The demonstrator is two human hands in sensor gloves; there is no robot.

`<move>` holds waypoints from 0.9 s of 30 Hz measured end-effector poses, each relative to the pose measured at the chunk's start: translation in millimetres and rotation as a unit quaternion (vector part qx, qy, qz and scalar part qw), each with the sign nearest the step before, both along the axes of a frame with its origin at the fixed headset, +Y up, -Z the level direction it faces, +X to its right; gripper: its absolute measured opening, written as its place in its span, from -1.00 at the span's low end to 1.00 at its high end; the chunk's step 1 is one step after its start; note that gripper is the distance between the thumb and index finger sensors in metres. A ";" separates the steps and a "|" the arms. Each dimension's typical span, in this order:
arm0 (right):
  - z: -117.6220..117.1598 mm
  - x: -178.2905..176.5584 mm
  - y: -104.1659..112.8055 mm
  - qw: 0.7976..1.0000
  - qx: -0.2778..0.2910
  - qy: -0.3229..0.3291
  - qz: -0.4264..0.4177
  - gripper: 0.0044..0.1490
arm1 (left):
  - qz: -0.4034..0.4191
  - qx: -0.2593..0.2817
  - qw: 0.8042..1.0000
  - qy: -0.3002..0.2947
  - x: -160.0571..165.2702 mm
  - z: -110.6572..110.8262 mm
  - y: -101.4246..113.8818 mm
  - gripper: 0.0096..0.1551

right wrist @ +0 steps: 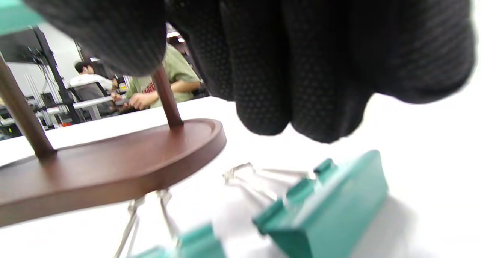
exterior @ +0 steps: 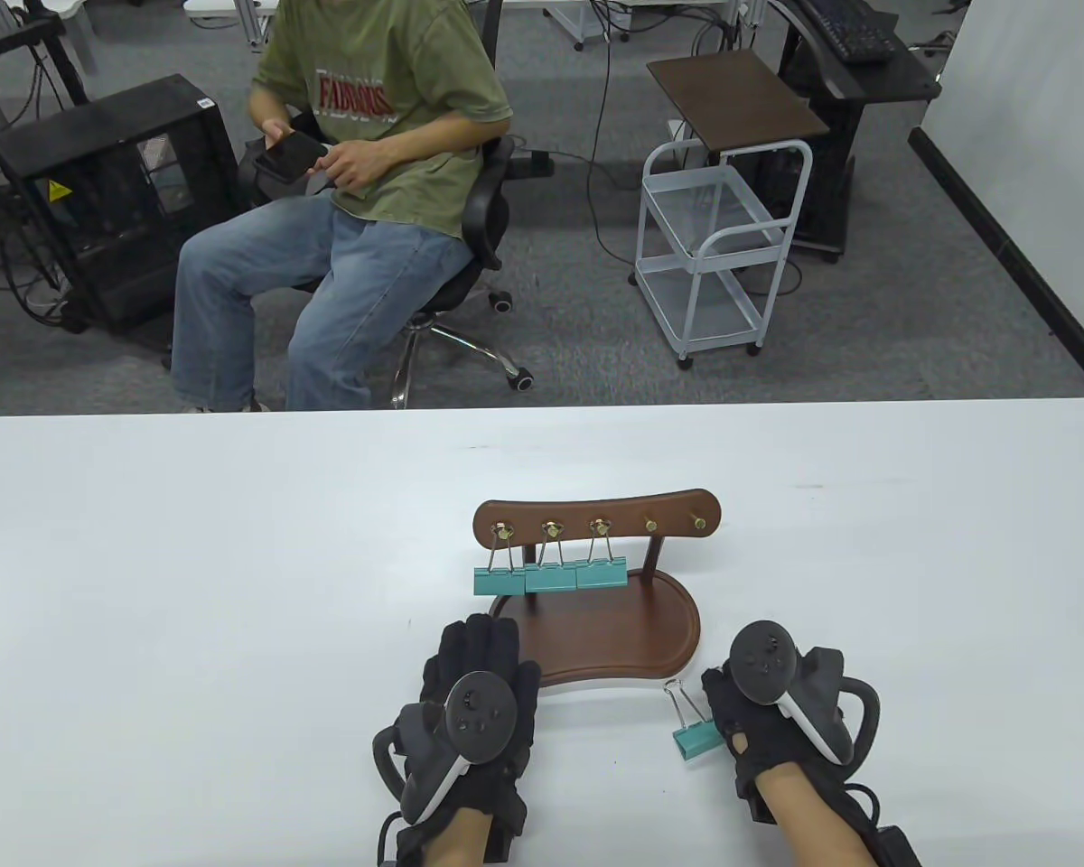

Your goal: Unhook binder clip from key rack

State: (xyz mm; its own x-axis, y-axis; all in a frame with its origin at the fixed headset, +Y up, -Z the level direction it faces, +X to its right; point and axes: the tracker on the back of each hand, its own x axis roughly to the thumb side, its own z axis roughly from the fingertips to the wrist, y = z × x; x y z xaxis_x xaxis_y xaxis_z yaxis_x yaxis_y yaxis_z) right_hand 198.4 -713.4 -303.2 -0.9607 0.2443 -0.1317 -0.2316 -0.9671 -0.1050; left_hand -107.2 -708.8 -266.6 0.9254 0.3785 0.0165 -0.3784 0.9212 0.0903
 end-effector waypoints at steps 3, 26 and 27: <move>2.2 3.0 4.0 0.999 0.047 0.007 0.000 -0.34 | -0.002 -0.001 1.000 0.000 -0.2 0.1 -0.2 -0.28; -14.2 -14.9 10.0 0.985 0.110 0.041 -0.126 -0.27 | 0.016 0.006 1.000 -0.002 -0.4 0.1 3.2 -0.28; -16.3 -16.8 10.9 0.984 0.112 0.040 -0.133 -0.27 | 0.017 0.006 1.000 -0.003 -0.4 0.0 3.0 -0.28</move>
